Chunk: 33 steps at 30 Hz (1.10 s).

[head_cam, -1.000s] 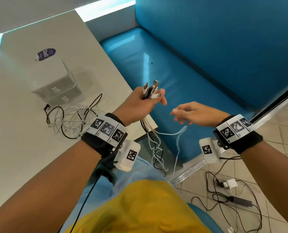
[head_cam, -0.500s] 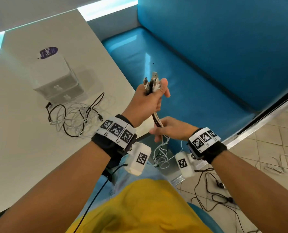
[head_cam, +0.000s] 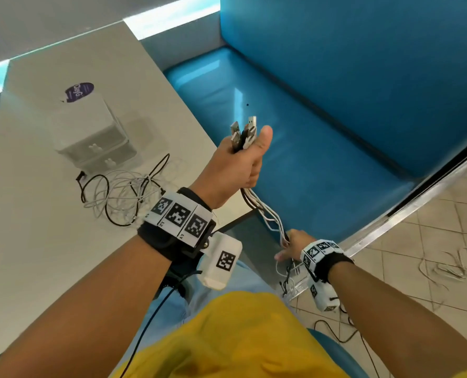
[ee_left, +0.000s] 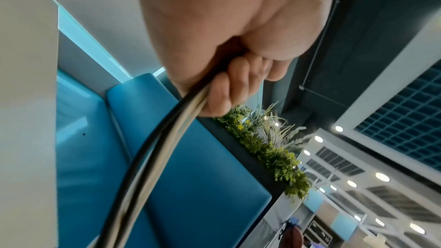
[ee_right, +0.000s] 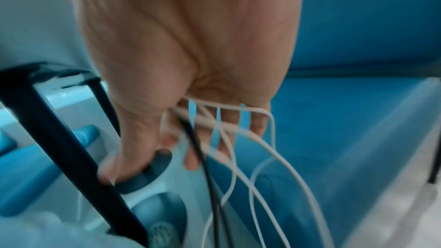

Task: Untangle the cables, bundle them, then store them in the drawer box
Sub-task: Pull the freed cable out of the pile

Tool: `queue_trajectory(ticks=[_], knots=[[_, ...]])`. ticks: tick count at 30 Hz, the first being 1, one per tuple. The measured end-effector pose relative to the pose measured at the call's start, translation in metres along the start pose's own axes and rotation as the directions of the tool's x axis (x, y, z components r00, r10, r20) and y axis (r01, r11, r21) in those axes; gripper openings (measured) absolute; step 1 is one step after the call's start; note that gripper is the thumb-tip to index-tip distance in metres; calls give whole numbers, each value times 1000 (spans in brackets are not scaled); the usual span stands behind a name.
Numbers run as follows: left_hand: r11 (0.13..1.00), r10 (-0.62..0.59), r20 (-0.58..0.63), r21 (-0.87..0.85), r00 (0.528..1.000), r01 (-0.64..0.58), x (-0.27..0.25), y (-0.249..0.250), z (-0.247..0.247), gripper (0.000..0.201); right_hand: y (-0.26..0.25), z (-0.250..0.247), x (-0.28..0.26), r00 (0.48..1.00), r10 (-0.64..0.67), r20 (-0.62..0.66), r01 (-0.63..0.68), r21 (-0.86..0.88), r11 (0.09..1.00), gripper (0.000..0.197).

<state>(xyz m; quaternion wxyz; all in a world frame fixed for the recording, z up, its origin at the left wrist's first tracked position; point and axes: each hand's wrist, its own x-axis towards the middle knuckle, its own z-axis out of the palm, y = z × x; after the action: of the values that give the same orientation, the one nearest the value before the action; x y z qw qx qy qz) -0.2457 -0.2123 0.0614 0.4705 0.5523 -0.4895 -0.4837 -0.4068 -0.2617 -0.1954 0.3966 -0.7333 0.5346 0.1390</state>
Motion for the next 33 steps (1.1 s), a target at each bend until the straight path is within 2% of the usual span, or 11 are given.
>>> queue_trajectory(ticks=[2, 5, 8, 11, 12, 14, 18, 21, 25, 29, 33], knots=[[991, 24, 12, 131, 1000, -26, -1, -3, -2, 50, -11, -17, -5, 994, -85, 73, 85, 14, 996, 43], [977, -13, -3, 214, 1000, 14, 1, -14, -2, 50, -32, -64, -16, 973, -163, 164, 164, 7, 986, 95], [988, -75, -30, 132, 997, 78, 4, -22, 0, 48, -53, -119, -37, 933, -348, 87, 319, 242, 916, 95], [988, -77, -60, 128, 995, 84, 5, -26, 0, 46, -84, -158, -72, 807, -571, -152, 511, 664, 545, 86], [988, -74, -68, 131, 995, 83, 4, -26, 0, 44, -96, -165, -85, 773, -586, -242, 543, 730, 415, 82], [987, -72, -55, 139, 996, 80, 3, -25, 0, 39, -119, -174, -107, 721, -600, -347, 603, 741, 295, 68], [967, -34, -78, 248, 996, 53, 2, -26, -1, 27, -161, -171, -131, 662, -650, -374, 750, 322, 578, 27], [937, 7, -135, 346, 991, 40, 3, -28, -5, 26, -177, -160, -130, 651, -659, -377, 723, 42, 690, 21], [936, -32, -161, 342, 987, 86, 0, -24, -8, 31, -185, -152, -127, 661, -627, -411, 685, -11, 729, 29], [898, 77, -110, 439, 991, -21, -1, -16, -5, 11, -195, -149, -128, 671, -558, -488, 655, 36, 755, 50], [859, 157, -111, 506, 981, -81, 1, -14, -9, 24, -199, -149, -126, 686, -517, -511, 629, 61, 775, 62]])
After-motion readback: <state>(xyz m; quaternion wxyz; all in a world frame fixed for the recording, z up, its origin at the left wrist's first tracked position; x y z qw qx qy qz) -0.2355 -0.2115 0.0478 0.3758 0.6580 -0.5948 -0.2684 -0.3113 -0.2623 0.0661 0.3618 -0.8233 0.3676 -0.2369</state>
